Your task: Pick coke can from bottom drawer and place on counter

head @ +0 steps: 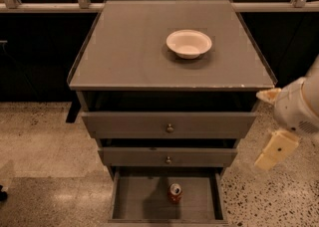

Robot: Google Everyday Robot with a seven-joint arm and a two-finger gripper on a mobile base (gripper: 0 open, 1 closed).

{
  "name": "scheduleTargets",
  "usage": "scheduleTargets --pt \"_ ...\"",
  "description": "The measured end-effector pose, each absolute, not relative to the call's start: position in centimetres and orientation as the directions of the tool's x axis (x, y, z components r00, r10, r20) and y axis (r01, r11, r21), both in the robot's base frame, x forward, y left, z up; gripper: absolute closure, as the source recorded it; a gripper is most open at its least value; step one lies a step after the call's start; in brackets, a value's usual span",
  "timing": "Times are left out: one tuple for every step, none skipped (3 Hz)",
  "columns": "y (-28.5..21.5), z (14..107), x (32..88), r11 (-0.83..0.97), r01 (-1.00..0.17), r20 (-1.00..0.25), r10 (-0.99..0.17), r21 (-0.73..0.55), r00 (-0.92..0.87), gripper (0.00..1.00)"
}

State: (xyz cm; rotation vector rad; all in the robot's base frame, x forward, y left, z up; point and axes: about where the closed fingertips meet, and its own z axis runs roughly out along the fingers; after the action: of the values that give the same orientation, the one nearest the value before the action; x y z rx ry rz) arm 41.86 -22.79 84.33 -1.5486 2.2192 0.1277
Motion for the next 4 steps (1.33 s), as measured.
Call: scheduleTargets --pt "-23.1 83.7 43.1 0.402 -0.892 -0.417 -0.861 -0.207 -0.291 0.00" --pt "-23.2 83.9 42.7 0.414 -0.885 -0.422 -0.856 -0.214 -0.298 0.00" --pt "-23.3 79.9 41.5 0.450 -0.876 -0.499 -0.806 -0.172 -0.317 0.00" --pt "-22.1 73.5 41.4 0.466 -0.881 -0.643 -0.701 -0.085 -0.309 0.00"
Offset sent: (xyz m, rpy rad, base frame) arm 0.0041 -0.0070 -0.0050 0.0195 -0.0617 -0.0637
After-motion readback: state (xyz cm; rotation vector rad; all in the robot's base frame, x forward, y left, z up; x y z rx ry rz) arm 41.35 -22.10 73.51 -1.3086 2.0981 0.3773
